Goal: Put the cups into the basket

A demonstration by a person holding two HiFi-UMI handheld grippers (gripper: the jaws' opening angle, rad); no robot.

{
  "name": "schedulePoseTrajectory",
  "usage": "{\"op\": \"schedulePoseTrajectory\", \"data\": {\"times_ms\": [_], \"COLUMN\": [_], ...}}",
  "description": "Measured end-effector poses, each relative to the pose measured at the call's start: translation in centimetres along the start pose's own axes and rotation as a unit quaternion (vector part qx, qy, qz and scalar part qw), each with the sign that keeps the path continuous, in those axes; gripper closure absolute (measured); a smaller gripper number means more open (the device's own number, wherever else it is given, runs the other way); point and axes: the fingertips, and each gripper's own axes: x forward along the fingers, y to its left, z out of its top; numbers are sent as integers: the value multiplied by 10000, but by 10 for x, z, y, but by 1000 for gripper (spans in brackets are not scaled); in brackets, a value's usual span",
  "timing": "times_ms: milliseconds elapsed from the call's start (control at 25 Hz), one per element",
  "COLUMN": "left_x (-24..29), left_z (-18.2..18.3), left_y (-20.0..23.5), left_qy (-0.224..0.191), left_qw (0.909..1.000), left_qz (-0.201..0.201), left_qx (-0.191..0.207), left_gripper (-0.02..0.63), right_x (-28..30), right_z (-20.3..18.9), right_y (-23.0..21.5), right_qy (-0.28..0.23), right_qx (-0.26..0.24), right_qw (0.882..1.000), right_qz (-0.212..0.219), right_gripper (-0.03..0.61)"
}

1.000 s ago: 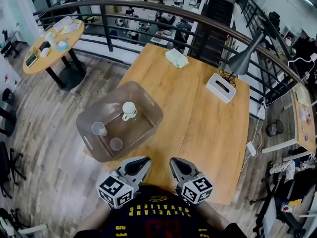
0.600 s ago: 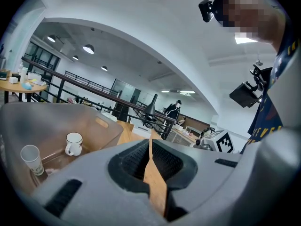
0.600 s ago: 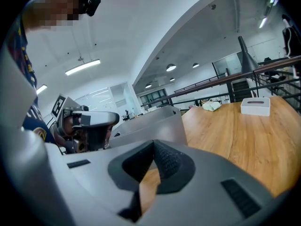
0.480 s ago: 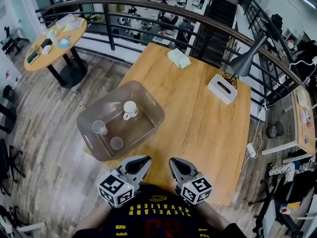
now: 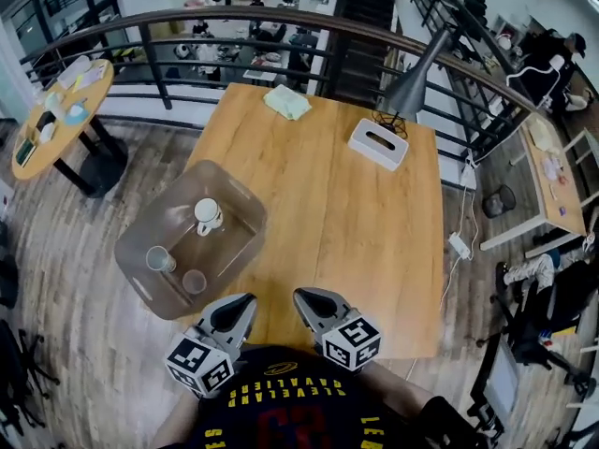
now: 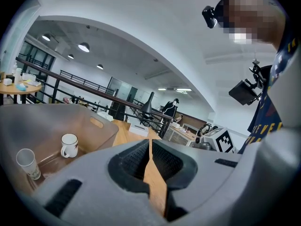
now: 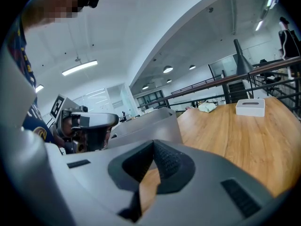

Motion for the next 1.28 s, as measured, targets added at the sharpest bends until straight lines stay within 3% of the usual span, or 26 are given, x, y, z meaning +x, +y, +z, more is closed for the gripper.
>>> {"op": "schedulePoseTrajectory", "data": {"times_ms": [120, 320, 680, 960, 1120, 1280], "left_x": [-12, -22, 1, 2, 11, -12], "left_z": [13, 42, 14, -7, -13, -12], "left_y": [22, 28, -16, -58, -49, -24], "left_qy": [-75, 154, 427, 409, 353, 344], "left_qw": [9998, 9999, 9989, 9991, 9987, 9990], "left_qz": [186, -25, -211, -66, -279, -188], "left_qx": [-41, -70, -29, 133, 236, 220], "left_gripper": [600, 600, 600, 600, 600, 600], "right_x": [28, 37, -11, -53, -48, -23], "right_z": [10, 45, 20, 1, -2, -3], "right_y": [12, 38, 20, 18, 4, 22], "right_qy": [62, 46, -4, -24, -93, -44], "right_qx": [-137, -122, 38, -7, 56, 87], "right_qw": [9997, 9999, 9999, 9999, 9999, 9999], "right_qz": [171, 46, -94, 129, -125, -109], "right_gripper": [565, 565, 565, 565, 565, 565]}}
